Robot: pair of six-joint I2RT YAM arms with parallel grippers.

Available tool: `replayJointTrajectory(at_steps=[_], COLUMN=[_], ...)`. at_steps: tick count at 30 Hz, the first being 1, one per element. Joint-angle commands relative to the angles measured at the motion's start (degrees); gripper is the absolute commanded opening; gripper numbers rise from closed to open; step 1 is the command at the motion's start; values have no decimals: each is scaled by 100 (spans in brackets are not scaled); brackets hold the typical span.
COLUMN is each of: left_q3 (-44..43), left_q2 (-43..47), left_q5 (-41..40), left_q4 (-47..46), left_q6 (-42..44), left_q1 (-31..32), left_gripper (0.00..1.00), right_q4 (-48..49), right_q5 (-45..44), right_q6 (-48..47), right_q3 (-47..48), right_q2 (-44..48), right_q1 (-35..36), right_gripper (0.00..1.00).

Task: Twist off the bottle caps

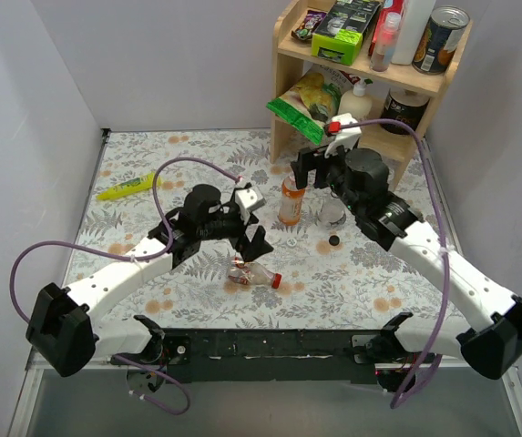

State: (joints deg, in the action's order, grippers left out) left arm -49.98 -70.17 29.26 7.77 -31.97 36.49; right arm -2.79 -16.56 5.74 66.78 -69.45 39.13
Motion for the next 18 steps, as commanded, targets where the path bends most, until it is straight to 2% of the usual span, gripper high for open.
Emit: replayJointTrajectory(at_steps=[1, 10, 18], left_q3=[330, 540, 743], left_q2=[416, -198, -524], left_q5=[-639, -1562, -2213], left_q4=[436, 981, 779], left_q6=[814, 1157, 1368], left_q1=[506, 1351, 1501], left_gripper=[98, 98, 98], right_q4=[-205, -249, -354], right_q5=[170, 680, 961], right_q6=[-56, 165, 226], right_q3=[-271, -658, -737], right_q2=[571, 1328, 1706], right_q1=[-90, -152, -161], right_gripper=[92, 92, 92])
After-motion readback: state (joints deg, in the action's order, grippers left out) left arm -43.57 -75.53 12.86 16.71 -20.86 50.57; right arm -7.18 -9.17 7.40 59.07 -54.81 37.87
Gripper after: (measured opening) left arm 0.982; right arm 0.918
